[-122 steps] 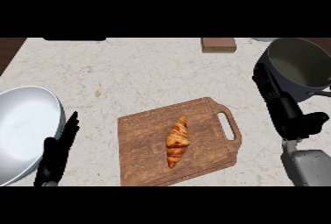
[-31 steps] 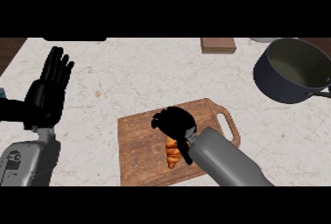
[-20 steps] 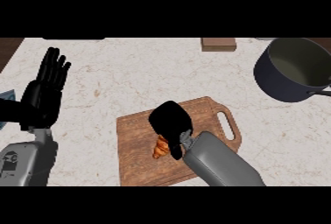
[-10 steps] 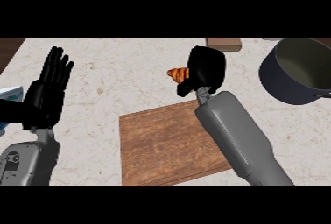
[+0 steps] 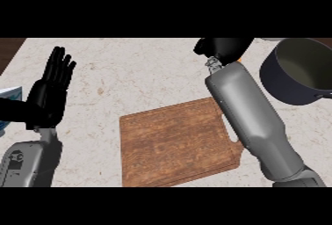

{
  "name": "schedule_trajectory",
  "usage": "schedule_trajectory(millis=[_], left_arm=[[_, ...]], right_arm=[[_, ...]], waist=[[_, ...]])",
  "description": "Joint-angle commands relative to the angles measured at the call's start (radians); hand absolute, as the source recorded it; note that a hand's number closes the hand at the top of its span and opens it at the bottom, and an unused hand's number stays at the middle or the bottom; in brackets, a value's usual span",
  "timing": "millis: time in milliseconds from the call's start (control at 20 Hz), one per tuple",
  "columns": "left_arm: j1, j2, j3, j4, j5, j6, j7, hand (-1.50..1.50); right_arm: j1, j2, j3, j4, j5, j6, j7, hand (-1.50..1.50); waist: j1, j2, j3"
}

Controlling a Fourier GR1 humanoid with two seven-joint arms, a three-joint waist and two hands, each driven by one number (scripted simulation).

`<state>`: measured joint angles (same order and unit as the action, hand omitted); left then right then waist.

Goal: Pick the croissant from the cutting board and place it in the pot

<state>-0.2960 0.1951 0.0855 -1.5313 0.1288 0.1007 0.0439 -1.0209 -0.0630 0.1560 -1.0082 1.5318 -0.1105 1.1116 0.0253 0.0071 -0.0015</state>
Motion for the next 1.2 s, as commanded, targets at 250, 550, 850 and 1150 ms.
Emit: schedule_trajectory(millis=[250,550,850,1150], left_arm=[[0.035,-0.007,0.013,0.012,-0.011,0.014,-0.019,0.0],[0.087,0.003,0.018,-0.056,0.011,-0.011,-0.004,0.0],[0.028,0.003,0.026,-0.039,-0.002,0.014,0.035,0.0],[0.024,-0.02,0.022,0.025,-0.013,-0.002,-0.042,0.0]], right_arm=[[0.104,-0.066,-0.112,-0.134,0.103,0.013,0.139,1.5],[0.245,-0.158,-0.222,-0.297,0.048,0.089,0.027,1.5],[0.465,-0.224,-0.309,-0.455,-0.015,-0.004,-0.085,1.5],[0.618,-0.318,-0.429,-0.522,-0.193,-0.045,-0.275,1.5]], waist=[[-0.046,-0.014,0.002],[-0.037,-0.015,0.002],[-0.035,-0.009,0.002],[-0.035,-0.008,0.002]])
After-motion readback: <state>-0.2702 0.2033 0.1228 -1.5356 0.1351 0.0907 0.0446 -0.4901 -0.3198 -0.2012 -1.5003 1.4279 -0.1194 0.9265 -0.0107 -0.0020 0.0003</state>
